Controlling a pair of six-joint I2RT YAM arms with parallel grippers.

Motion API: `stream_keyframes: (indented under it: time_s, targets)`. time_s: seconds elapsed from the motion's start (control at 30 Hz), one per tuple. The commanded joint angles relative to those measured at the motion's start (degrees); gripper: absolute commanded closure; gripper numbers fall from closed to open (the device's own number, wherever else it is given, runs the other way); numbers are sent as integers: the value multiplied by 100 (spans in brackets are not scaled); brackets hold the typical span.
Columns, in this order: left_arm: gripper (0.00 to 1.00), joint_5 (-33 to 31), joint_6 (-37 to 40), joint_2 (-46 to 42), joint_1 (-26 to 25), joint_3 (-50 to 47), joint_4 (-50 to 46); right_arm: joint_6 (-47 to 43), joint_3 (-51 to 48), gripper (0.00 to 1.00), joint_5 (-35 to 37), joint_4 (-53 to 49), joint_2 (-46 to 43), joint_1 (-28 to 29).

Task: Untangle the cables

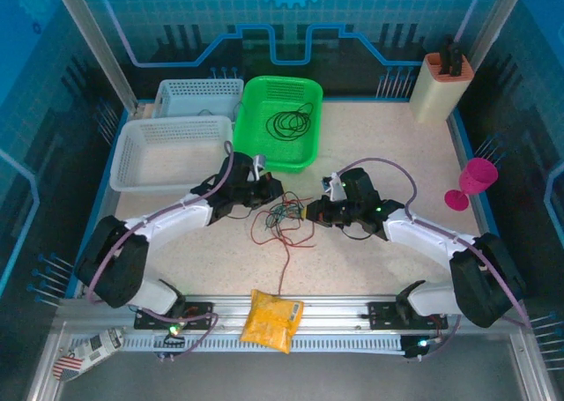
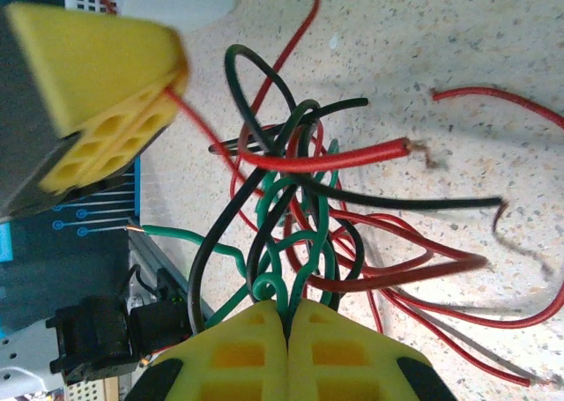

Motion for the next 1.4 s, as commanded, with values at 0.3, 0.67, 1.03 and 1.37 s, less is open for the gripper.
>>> stream_keyframes:
  time_s: [0.3,0.67,1.03,1.37]
  targets:
    - [100,144,181,-1377,-37,-87,-1659,478,254,100,423,231,296,-118]
    - [100,-3,950,-2076,186,395,-3135,551,189,100,448,172,344,-328]
    - [100,69,1256,-2323,555,630,-3622,535,60,100,558,18,159,-414]
    - [100,42,1505,-2411,765,702,-3868,440,58,100,675,-227,-13,-532]
